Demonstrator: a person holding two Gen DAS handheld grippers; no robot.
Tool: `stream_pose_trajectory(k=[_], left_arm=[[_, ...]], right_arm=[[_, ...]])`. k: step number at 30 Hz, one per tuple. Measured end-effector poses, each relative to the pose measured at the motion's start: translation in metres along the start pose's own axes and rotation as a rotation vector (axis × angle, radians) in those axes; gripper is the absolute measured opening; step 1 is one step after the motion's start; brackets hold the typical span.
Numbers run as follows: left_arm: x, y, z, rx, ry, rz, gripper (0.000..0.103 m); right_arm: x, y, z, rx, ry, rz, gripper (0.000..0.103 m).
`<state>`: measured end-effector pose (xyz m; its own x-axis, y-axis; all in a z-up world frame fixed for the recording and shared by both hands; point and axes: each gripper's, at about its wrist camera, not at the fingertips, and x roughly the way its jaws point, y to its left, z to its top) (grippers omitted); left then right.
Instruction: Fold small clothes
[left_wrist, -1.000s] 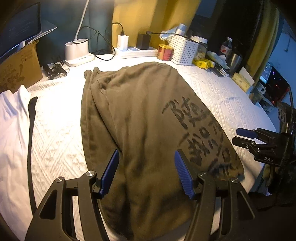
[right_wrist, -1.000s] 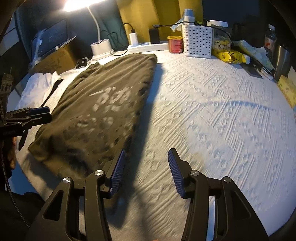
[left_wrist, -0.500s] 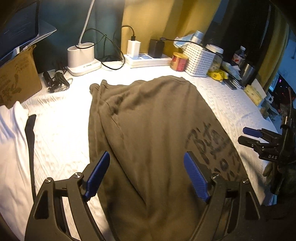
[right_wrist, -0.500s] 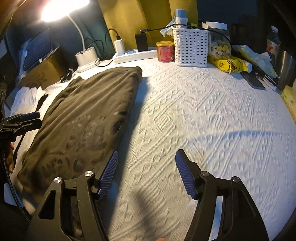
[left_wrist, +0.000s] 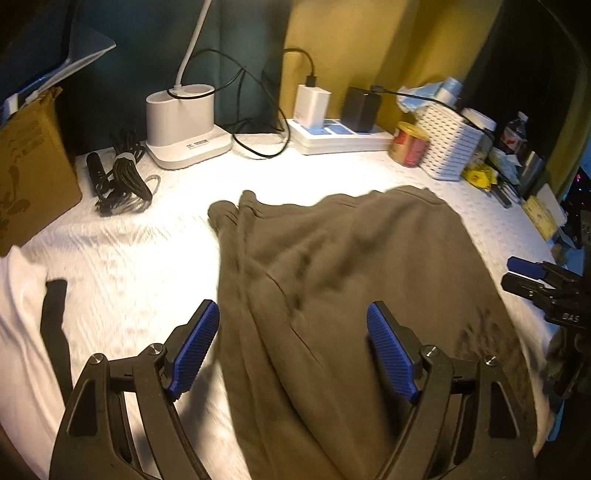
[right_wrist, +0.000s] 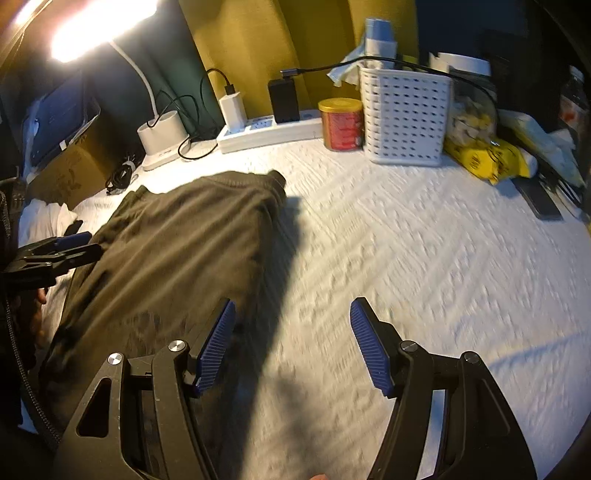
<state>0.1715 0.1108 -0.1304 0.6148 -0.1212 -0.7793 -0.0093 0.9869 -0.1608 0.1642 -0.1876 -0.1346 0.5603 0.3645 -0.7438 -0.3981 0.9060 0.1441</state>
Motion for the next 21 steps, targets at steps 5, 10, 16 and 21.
stream_pose_trajectory(k=[5,10,16,21], left_arm=[[0.02,0.005,0.011,0.031,0.008,0.056,0.082],[0.03,0.002,0.013,0.053,0.014,0.04,0.083],[0.035,-0.019,0.011,0.159,0.03,-0.029,0.08],[0.035,-0.031,0.01,0.2,0.025,-0.048,0.05]], right_arm=[[0.018,0.005,0.019,-0.008,-0.002,0.017,0.068],[0.036,0.012,0.033,-0.007,-0.008,0.053,0.068],[0.062,0.023,0.042,-0.016,0.017,0.114,0.068],[0.073,0.037,0.045,-0.06,0.018,0.136,0.068]])
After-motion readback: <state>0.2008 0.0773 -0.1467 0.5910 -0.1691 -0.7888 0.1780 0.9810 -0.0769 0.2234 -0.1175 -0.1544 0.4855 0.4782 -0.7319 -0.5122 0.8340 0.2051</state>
